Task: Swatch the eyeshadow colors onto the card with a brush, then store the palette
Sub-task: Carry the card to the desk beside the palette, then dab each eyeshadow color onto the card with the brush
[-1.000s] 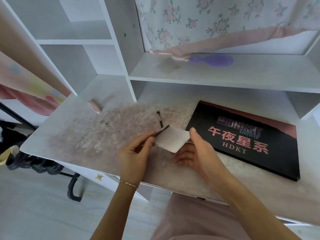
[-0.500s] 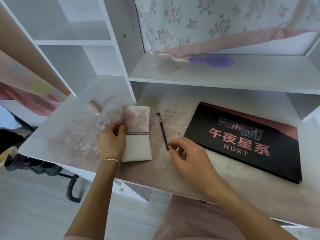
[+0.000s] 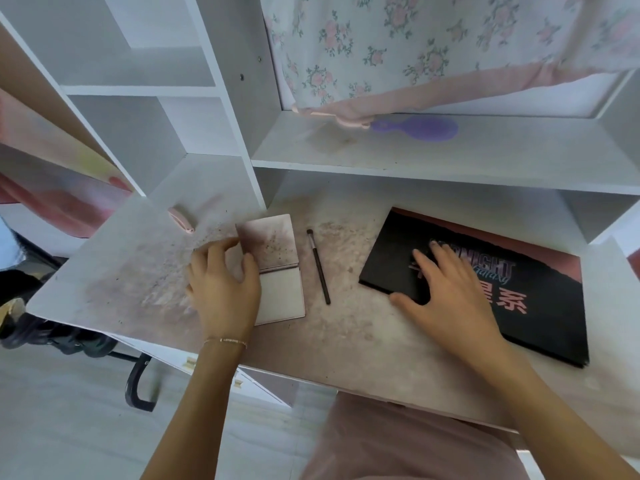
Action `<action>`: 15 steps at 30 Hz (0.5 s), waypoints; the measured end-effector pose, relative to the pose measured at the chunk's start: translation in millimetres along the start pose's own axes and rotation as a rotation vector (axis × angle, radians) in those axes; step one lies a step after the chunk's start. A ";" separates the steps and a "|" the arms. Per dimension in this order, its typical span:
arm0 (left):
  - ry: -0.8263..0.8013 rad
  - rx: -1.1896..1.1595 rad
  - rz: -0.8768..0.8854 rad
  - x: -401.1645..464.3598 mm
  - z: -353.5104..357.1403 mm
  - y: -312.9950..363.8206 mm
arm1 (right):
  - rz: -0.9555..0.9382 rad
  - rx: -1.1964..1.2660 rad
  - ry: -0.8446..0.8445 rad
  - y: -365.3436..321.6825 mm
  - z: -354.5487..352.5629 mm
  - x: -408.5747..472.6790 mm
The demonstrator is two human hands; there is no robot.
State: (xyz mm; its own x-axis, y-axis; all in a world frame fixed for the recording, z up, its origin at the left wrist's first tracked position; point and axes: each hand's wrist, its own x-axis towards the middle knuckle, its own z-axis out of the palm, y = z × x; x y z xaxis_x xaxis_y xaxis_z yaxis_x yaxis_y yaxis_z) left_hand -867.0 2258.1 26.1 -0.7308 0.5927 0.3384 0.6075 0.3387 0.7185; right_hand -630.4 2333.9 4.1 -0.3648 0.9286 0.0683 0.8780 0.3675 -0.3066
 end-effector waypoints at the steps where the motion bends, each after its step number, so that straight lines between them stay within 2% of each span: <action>1: 0.019 -0.032 0.068 -6.0 -0.5 4.0 | -0.001 -0.019 -0.010 1.4 0.0 0.0; 5: -0.029 -0.160 0.255 -27.7 4.5 21.0 | -0.045 -0.100 -0.009 1.4 -1.3 -4.2; 12: -0.365 -0.290 0.354 -53.6 27.3 38.6 | -0.167 -0.202 0.045 -1.0 -8.9 -31.4; 15: -0.460 -0.319 0.388 -58.9 32.7 39.8 | -0.213 -0.216 0.142 0.1 -15.4 -36.1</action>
State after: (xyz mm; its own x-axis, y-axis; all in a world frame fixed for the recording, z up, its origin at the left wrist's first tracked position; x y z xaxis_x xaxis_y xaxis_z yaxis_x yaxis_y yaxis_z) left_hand -789.6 2260.5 14.9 -0.2290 0.9019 0.3662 0.6257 -0.1518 0.7651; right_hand -612.3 2301.2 16.3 -0.5141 0.8219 0.2453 0.8374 0.5428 -0.0639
